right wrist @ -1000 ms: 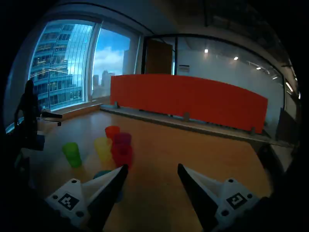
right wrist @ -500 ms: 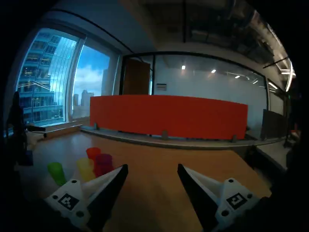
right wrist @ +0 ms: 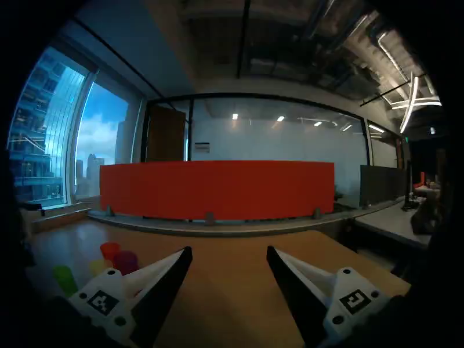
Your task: Pour water
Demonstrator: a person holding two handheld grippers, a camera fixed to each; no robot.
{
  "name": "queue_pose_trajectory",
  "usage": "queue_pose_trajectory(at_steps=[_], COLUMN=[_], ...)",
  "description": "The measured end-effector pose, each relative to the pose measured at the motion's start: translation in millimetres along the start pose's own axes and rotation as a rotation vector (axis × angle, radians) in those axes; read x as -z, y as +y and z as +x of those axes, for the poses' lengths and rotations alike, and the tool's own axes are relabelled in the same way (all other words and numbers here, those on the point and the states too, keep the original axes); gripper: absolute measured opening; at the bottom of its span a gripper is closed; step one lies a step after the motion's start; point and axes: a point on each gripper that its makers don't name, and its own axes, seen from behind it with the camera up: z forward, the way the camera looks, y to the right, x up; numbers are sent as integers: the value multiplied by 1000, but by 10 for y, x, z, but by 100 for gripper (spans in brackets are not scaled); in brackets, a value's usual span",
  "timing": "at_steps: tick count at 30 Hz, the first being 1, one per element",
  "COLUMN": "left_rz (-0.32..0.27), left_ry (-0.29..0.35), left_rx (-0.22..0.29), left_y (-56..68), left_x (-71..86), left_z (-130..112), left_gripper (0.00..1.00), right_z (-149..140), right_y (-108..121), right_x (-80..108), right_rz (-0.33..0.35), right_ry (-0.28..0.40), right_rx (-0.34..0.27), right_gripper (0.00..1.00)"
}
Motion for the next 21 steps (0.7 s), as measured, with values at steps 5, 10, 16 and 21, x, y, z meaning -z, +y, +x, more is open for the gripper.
queue_pose_trajectory(at_steps=[5,10,16,21], left_rz=[20,32,67,79], left_ry=[7,20,33,35], left_rx=[-16,-11,12,32], left_y=[-19,-27,-99,-125], left_x=[-19,-23,-37,-66], left_z=[4,-6,-54,-141], left_gripper=[100,100,99,99], right_z=[44,51,54,78], right_y=[7,-37,-48,-52], right_x=[10,6,-8,-10], right_rz=[-19,-23,-35,-40], right_ry=[16,13,10,13], right_rx=[-11,2,19,38], right_gripper=[99,99,99,99])
